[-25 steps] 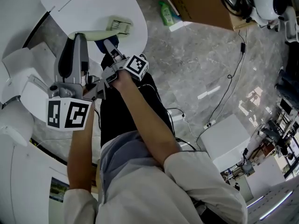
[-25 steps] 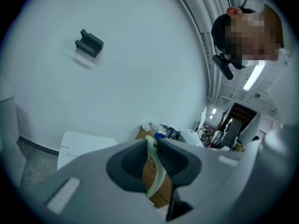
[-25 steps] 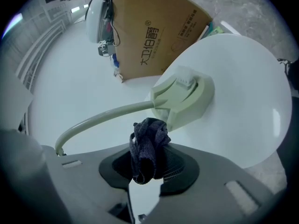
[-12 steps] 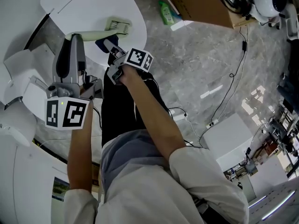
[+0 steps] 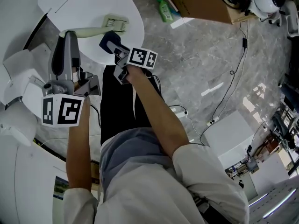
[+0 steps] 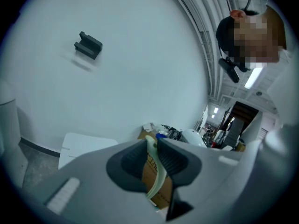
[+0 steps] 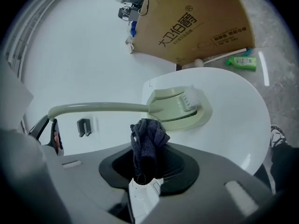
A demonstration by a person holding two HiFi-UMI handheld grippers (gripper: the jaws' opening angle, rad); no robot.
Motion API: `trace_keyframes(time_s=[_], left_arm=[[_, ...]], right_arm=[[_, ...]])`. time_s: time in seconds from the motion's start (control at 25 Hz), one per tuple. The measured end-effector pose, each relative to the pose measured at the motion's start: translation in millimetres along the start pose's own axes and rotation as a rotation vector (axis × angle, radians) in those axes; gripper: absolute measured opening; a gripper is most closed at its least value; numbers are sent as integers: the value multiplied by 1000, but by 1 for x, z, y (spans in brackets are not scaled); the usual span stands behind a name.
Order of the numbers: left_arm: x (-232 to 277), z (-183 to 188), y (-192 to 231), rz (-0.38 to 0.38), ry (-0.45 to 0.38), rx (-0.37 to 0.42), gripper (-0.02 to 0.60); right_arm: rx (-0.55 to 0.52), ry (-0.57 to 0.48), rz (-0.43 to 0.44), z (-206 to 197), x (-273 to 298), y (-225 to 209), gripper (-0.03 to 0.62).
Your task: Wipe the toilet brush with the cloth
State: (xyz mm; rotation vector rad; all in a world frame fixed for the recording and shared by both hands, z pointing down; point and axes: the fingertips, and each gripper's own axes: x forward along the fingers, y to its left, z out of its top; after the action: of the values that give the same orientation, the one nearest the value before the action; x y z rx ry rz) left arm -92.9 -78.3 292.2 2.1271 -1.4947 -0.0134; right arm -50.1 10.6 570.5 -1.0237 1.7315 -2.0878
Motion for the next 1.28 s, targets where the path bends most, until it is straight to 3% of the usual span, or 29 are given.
trace_keyframes(time_s=[1.28], left_arm=[[-1,1,0,8,-30,-2,0]], right_arm=[[30,-53,-21,8,-26,-33,98]])
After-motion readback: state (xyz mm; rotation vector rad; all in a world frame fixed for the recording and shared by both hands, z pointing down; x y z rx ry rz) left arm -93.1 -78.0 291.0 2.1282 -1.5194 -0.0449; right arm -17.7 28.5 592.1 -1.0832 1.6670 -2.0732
